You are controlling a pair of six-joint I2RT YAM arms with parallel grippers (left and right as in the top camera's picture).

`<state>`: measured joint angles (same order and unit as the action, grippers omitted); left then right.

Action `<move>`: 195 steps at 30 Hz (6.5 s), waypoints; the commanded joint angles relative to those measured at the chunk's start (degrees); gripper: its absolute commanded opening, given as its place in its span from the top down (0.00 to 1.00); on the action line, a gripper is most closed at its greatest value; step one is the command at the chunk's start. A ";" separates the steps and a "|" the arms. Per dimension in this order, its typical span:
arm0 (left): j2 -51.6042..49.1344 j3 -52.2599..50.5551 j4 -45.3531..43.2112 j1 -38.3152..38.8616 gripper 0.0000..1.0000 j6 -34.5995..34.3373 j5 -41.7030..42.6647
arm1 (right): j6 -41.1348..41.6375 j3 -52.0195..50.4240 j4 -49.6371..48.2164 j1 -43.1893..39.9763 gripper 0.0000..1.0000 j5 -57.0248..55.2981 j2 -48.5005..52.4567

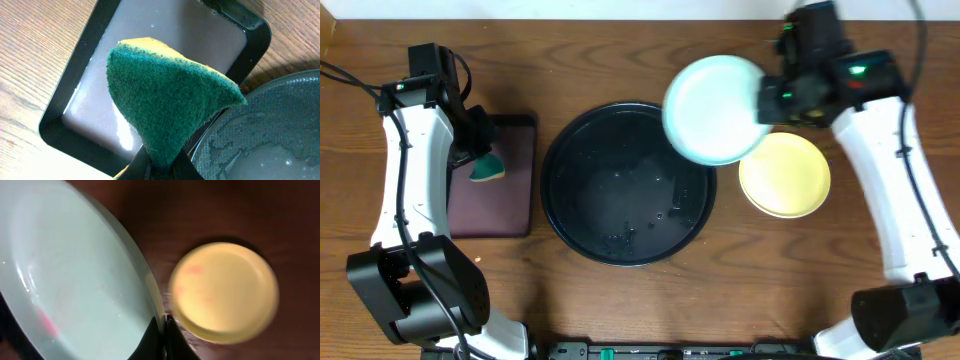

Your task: Clean dirty plates on tray and stack at the side

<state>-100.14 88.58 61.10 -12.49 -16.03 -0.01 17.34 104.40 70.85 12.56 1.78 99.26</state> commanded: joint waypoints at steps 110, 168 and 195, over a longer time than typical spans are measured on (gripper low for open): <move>7.76 3.17 0.55 0.02 0.22 18.80 -0.48 | -12.31 -34.32 -20.98 -12.55 0.01 -5.66 -60.74; 7.76 3.17 0.55 0.02 0.22 18.78 -0.48 | -7.13 -104.08 -66.86 -13.00 0.01 2.12 -98.62; 54.23 -48.04 -49.57 4.61 0.21 18.84 7.08 | -7.13 -104.08 -66.86 -13.00 0.01 2.12 -98.62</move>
<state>-52.69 48.99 14.44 -7.97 2.83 6.55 9.67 0.40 3.77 0.14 3.42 0.99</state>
